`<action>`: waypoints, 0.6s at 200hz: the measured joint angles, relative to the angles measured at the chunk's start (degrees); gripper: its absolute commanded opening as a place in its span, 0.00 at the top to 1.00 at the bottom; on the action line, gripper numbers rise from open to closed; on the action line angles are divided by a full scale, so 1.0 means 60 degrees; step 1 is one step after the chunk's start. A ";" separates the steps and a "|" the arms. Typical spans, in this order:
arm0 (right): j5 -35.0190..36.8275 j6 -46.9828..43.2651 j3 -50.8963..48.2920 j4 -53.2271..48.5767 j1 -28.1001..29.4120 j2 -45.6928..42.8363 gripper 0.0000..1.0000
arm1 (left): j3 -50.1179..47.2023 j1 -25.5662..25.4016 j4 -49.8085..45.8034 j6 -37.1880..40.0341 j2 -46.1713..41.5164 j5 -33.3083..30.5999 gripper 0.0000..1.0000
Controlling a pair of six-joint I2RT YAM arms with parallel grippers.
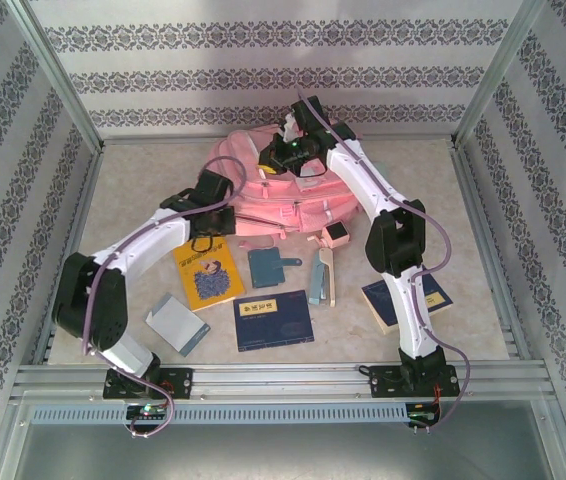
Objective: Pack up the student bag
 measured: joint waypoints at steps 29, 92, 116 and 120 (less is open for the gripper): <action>0.0401 -0.0470 0.0448 -0.0681 0.0000 0.0004 0.64 | -0.0171 0.0776 -0.0018 0.0106 -0.0616 0.0102 1.00; 0.1807 -0.1362 0.0729 -0.1745 -0.0124 -0.1042 0.49 | 0.0033 0.1031 -0.0135 0.0124 -0.0772 0.0747 1.00; 0.2725 -0.1541 -0.1825 -0.1555 -0.0124 -0.2976 0.57 | 0.0138 0.1031 -0.0171 0.0127 -0.1129 0.0936 1.00; 0.2838 -0.1585 -0.2339 -0.1479 -0.0124 -0.3362 0.58 | 0.0138 0.1031 -0.0186 0.0138 -0.1198 0.0958 1.00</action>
